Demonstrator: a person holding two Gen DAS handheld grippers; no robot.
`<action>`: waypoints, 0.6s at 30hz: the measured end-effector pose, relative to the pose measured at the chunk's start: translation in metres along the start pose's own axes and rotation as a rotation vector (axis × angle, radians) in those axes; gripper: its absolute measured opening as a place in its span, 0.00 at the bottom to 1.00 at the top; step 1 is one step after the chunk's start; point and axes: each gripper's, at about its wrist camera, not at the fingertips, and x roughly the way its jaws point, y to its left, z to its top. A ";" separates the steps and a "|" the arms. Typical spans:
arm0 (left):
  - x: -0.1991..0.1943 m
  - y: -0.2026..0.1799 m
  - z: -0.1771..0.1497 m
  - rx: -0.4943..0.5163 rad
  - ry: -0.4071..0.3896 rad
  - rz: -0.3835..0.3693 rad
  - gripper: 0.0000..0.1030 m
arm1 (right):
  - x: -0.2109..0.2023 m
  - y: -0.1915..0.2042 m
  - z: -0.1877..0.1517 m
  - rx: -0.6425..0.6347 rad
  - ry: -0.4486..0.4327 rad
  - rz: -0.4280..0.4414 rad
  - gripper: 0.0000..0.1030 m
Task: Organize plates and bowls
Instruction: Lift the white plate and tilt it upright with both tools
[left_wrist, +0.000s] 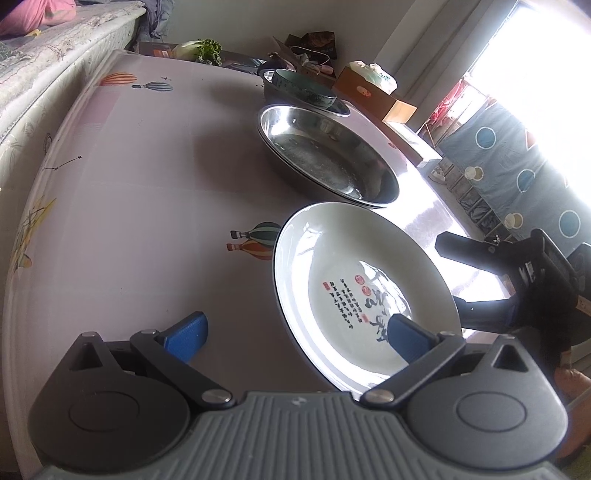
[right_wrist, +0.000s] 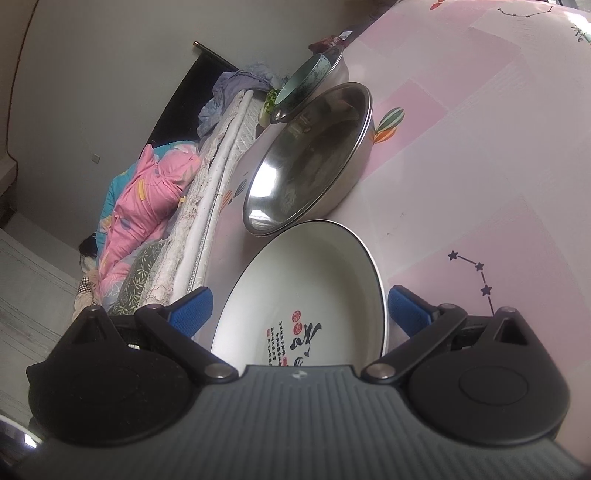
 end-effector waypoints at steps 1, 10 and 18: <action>0.000 -0.001 0.000 0.004 0.003 0.005 1.00 | 0.001 0.001 0.000 -0.005 0.002 -0.004 0.99; 0.000 0.002 0.001 -0.012 0.004 -0.009 1.00 | 0.001 0.003 -0.001 -0.015 0.004 -0.002 0.99; 0.000 0.003 0.001 -0.008 0.007 -0.006 1.00 | 0.001 0.002 -0.001 -0.023 0.005 0.001 0.99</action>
